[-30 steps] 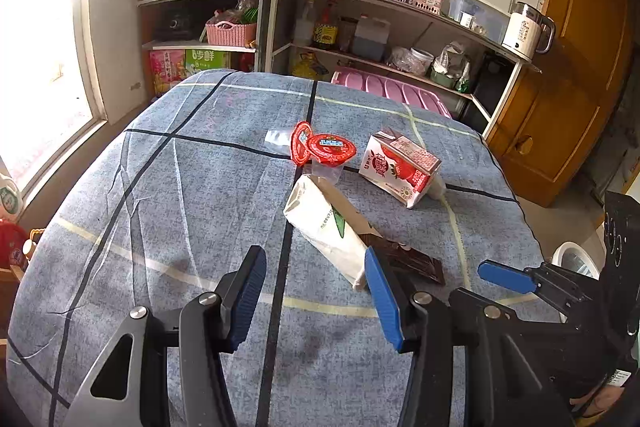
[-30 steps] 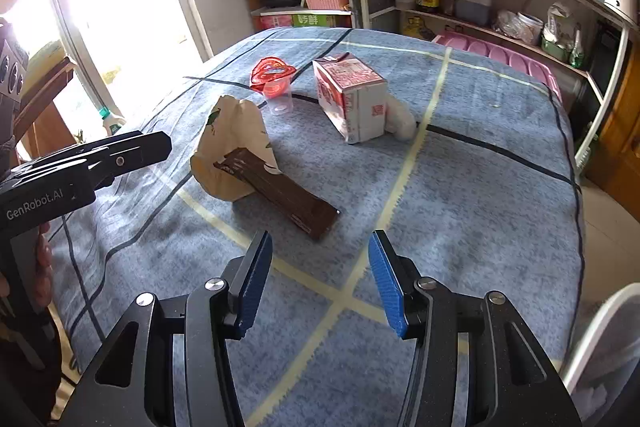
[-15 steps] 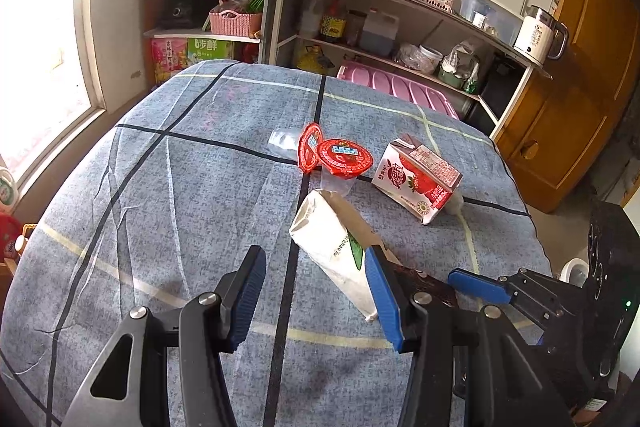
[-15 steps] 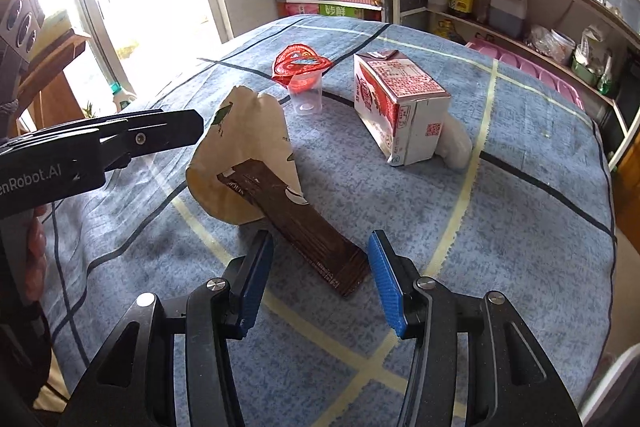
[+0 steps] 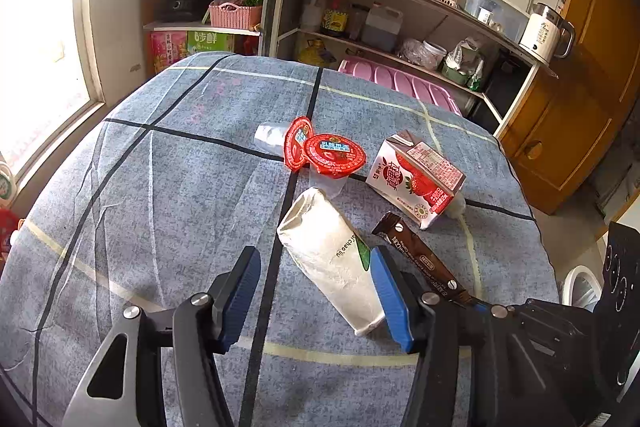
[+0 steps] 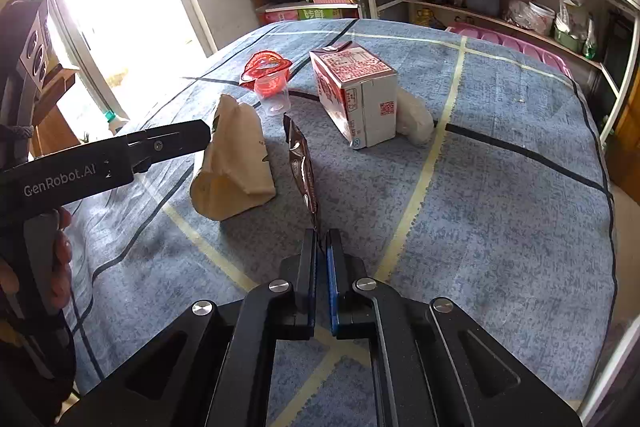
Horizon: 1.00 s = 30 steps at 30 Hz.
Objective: Collect trash
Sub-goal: 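Grasp the brown coffee stick with the right gripper while the left gripper grasps the beige paper bag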
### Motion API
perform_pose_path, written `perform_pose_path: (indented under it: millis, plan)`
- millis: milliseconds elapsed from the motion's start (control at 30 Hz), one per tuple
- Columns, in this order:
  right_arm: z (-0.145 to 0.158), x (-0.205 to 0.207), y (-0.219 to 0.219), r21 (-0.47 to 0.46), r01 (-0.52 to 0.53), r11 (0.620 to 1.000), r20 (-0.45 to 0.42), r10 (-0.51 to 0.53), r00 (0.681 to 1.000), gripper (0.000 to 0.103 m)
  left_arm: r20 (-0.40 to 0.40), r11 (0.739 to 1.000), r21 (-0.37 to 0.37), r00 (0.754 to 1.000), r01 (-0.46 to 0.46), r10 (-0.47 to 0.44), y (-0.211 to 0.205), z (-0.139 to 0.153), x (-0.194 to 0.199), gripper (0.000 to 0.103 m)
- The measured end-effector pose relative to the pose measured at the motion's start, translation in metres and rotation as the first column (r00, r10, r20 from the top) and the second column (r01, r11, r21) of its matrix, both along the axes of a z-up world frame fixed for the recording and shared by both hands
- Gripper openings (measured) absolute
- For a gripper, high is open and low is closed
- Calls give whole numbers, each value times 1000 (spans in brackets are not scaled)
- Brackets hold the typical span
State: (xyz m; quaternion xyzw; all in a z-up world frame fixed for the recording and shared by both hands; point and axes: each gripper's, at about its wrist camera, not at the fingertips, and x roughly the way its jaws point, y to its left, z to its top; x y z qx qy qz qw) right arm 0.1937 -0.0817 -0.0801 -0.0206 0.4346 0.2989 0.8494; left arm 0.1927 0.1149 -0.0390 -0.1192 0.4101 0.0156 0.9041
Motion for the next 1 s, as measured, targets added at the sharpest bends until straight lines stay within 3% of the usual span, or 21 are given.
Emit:
perform_pose_path:
  millis: [367,467,533,567,900,1000]
  plan:
    - [4,-4,-7,33,27,999,6,-27,1000,5,-25,999,-54,1000,-7,5,-4,-19,15,58]
    - [5,-3,-5,16,20,1000,15,-21,1000,21,-39,995,-97,999,-15,11,1,-25,19,59]
    - [5,-3,-1,1,15,1000,18,-15,1000,41,-50,992,-126,999,-21,15,5,-30,21,59]
    - [5,-2,1,-2,12,1000,22,-12,1000,41,-49,992,-126,999,-17,11,4,-30,21,59]
    - [4,9,17,-50,-12,999,35,14,999,41,-43,991,-130,999,5,-11,1,-34,30,49]
    - [3,9,18,-48,-17,999,31,19,999,17,-38,992,-124,999,8,-13,0,-34,31,47]
